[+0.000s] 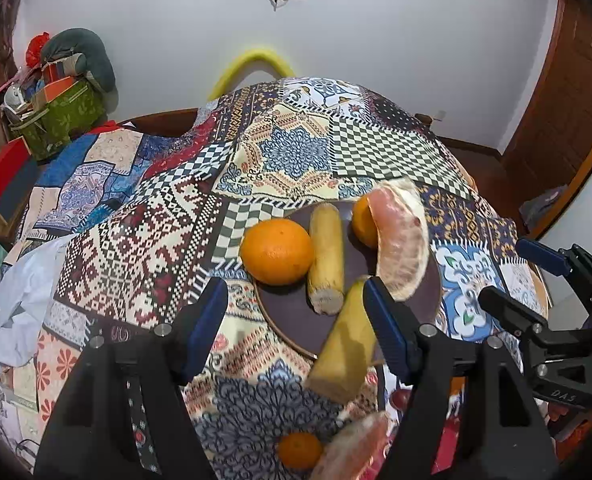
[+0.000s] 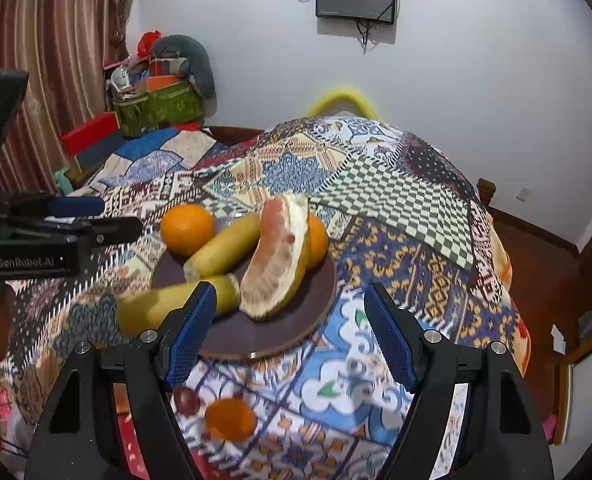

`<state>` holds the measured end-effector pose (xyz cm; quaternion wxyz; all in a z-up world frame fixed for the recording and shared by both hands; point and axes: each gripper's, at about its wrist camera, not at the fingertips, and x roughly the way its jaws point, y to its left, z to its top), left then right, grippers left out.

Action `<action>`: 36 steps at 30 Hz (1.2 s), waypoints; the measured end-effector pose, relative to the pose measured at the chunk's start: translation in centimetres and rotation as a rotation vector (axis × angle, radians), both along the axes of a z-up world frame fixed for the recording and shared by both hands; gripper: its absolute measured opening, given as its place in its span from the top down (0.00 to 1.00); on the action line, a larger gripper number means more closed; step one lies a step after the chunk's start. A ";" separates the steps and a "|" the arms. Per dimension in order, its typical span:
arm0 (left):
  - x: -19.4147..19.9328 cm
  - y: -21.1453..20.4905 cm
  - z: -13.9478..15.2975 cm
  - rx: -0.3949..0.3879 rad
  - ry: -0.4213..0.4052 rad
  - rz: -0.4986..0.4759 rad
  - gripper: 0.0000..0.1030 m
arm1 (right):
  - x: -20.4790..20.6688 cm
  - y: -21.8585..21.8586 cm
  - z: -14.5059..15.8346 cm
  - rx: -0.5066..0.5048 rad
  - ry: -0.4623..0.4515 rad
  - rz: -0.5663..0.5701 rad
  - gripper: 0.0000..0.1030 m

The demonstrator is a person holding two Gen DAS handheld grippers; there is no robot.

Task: Organize fruits
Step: 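Grasp a yellow corn cob with the left tool while the right tool reaches for a small mandarin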

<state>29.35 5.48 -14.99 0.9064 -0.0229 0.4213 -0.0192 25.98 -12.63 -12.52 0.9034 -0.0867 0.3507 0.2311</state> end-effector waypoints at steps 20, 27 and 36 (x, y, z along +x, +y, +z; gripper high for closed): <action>-0.1 -3.3 -5.3 0.036 0.141 -0.100 0.32 | -2.8 -1.2 -6.6 0.038 0.222 0.013 0.29; 0.7 -4.2 -6.4 0.085 0.136 -0.123 0.33 | -2.8 -1.2 -6.5 0.072 0.236 0.030 0.38; 2.0 -5.1 -7.5 0.059 0.173 -0.172 0.47 | -3.2 -0.7 -5.6 0.076 0.226 0.068 0.46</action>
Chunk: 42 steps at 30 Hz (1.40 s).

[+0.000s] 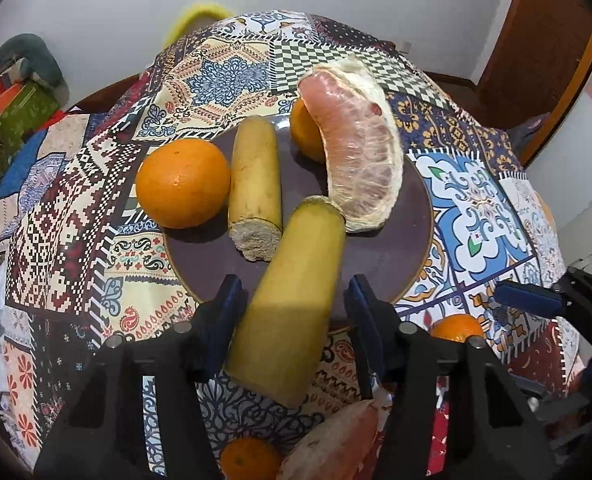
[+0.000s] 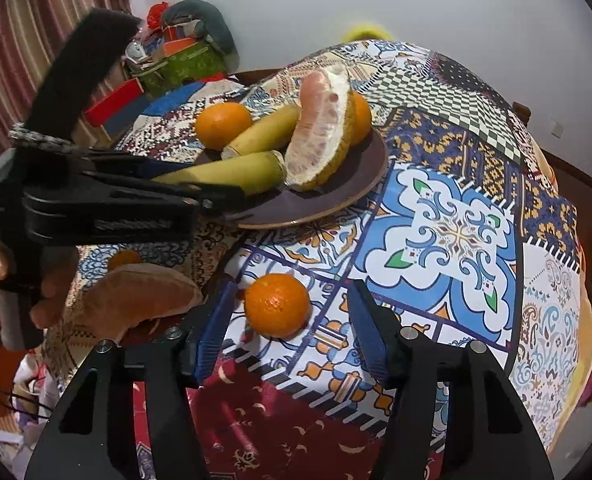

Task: Organize fruits
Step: 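Grasp a yellow corn cob with the left tool while the right tool reaches for a small mandarin, then set the corn cob on the purple plate with the left tool while the right tool places the mandarin there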

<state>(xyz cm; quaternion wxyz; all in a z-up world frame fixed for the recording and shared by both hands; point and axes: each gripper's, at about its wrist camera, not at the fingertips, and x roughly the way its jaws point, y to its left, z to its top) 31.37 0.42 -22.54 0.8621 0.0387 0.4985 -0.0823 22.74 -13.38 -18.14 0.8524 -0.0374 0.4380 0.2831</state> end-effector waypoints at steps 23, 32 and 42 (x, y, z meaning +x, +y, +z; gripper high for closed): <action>-2.1 -0.2 1.2 -0.041 -0.061 0.005 0.64 | 0.4 0.5 -1.2 -0.013 0.029 0.024 0.67; -3.0 -0.2 3.3 -0.032 -0.111 0.001 0.64 | 1.3 -0.7 0.0 0.009 0.001 -0.021 0.67; -3.2 0.3 1.1 -0.017 0.008 0.012 0.64 | 1.4 -1.5 0.3 0.027 -0.005 -0.040 0.67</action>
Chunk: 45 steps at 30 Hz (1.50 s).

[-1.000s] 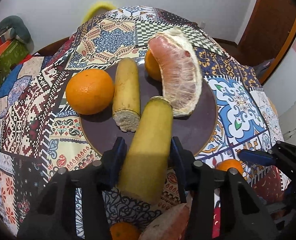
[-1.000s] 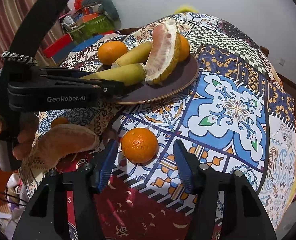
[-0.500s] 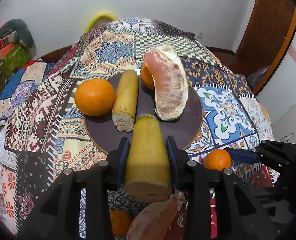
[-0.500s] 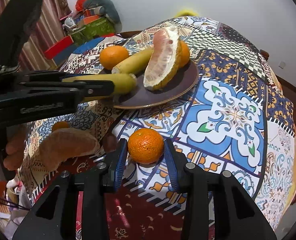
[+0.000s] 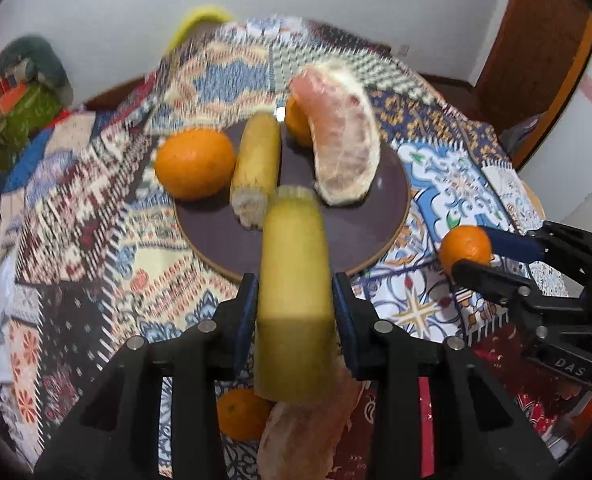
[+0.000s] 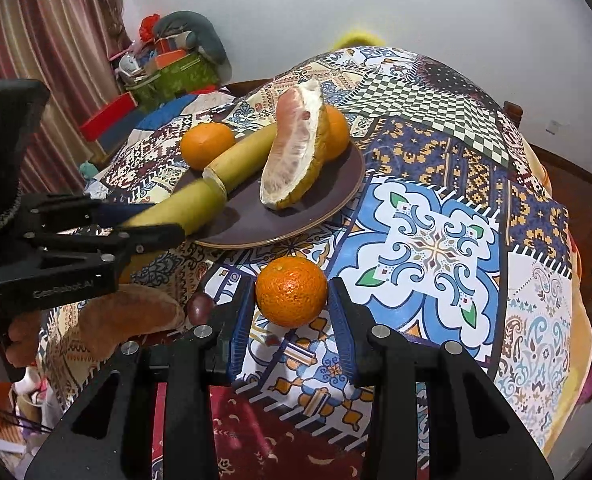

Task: Organize fruits
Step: 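Set the corn cob on the purple plate with the left tool while the right tool places the mandarin there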

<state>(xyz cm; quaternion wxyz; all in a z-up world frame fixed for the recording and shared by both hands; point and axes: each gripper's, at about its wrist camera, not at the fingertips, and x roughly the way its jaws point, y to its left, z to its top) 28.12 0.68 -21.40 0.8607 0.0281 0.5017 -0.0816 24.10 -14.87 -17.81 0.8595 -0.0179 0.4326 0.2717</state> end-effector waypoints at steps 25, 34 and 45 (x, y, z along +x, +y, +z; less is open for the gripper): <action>2.0 0.3 2.1 -0.072 -0.056 0.030 0.64 | 3.4 -0.7 1.4 0.001 -0.061 -0.045 0.67; 5.9 -0.1 2.7 -0.098 -0.073 0.048 0.64 | 7.0 -0.1 1.9 -0.010 -0.086 -0.056 0.67; 9.7 -0.3 1.6 -0.110 -0.065 0.074 0.64 | 10.1 0.7 0.6 0.006 -0.025 -0.050 0.67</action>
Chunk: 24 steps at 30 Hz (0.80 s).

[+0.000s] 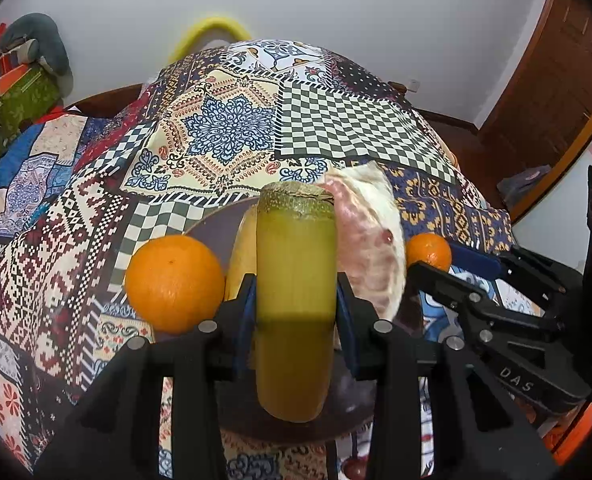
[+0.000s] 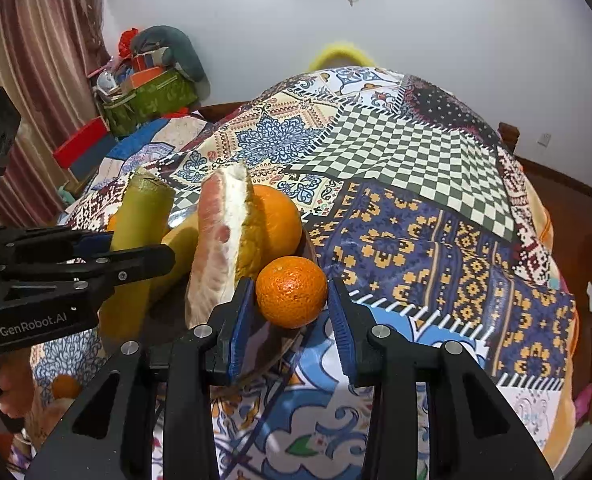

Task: Organize fruits
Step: 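Set the corn cob on the purple plate with the left tool while the right tool places the mandarin there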

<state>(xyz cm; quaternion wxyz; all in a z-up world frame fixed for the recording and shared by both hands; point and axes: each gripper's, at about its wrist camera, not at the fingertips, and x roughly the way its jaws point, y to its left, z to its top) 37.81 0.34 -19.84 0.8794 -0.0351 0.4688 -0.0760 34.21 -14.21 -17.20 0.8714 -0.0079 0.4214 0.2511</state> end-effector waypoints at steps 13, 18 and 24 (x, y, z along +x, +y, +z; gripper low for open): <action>1.0 0.1 -0.9 0.006 0.004 0.007 0.64 | 0.0 0.8 -0.7 -0.039 0.035 0.063 0.59; 0.8 0.0 -0.5 0.013 -0.005 0.002 0.64 | -0.1 0.8 -0.6 -0.057 0.021 0.051 0.55; -0.4 0.0 1.1 0.050 -0.059 0.011 0.64 | -0.3 0.3 0.2 -0.053 0.010 0.036 0.55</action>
